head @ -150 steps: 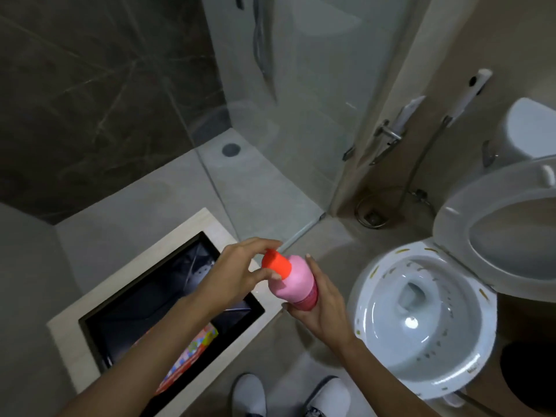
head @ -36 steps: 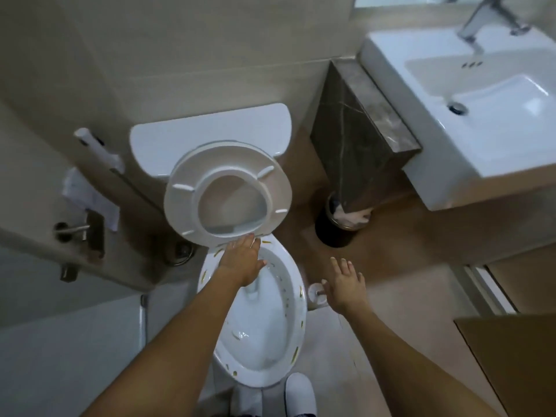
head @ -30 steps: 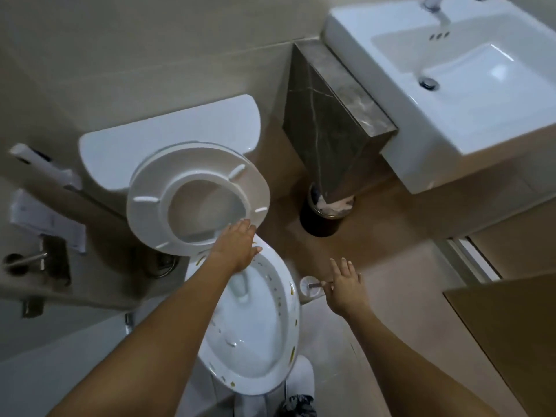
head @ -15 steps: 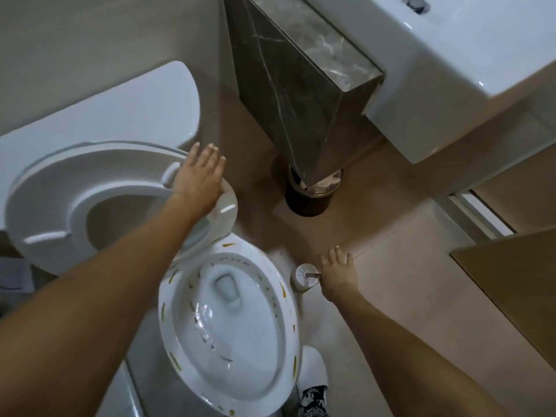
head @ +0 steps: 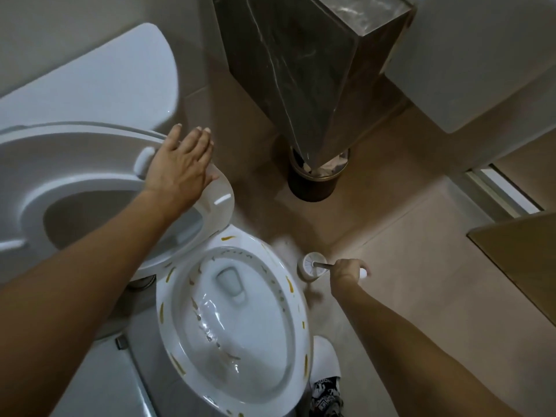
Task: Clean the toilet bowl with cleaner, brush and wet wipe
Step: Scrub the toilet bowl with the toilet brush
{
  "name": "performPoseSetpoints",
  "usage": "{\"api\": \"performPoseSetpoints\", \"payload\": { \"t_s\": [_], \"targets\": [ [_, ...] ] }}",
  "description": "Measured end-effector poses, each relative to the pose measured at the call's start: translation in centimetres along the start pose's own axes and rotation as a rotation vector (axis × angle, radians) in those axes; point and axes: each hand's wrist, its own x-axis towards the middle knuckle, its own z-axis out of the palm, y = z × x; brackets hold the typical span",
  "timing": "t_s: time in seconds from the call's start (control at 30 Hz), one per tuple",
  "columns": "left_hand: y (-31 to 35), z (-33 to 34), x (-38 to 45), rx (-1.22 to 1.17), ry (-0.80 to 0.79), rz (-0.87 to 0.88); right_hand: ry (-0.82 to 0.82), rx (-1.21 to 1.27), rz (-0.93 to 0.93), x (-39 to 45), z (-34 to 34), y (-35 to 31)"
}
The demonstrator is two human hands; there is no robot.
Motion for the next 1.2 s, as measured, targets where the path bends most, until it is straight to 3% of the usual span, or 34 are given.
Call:
{"api": "performPoseSetpoints", "payload": {
  "t_s": [0.5,0.73,0.9,1.2],
  "targets": [
    [-0.4,-0.4,-0.6,-0.055,0.039,-0.003,0.036,0.239,-0.018,-3.5,-1.0,1.3],
    [-2.9,-1.6,-3.2,-0.160,0.046,-0.122,0.061,0.325,-0.007,-6.5,-1.9,4.0],
    [-6.0,-1.7,-7.2,-0.339,0.151,-0.256,0.091,0.375,-0.011,-10.8,-3.2,7.2],
    [-9.0,1.6,-13.5,-0.686,0.276,-0.385,0.300,0.473,0.042,-20.9,-5.3,10.3]
  ]
}}
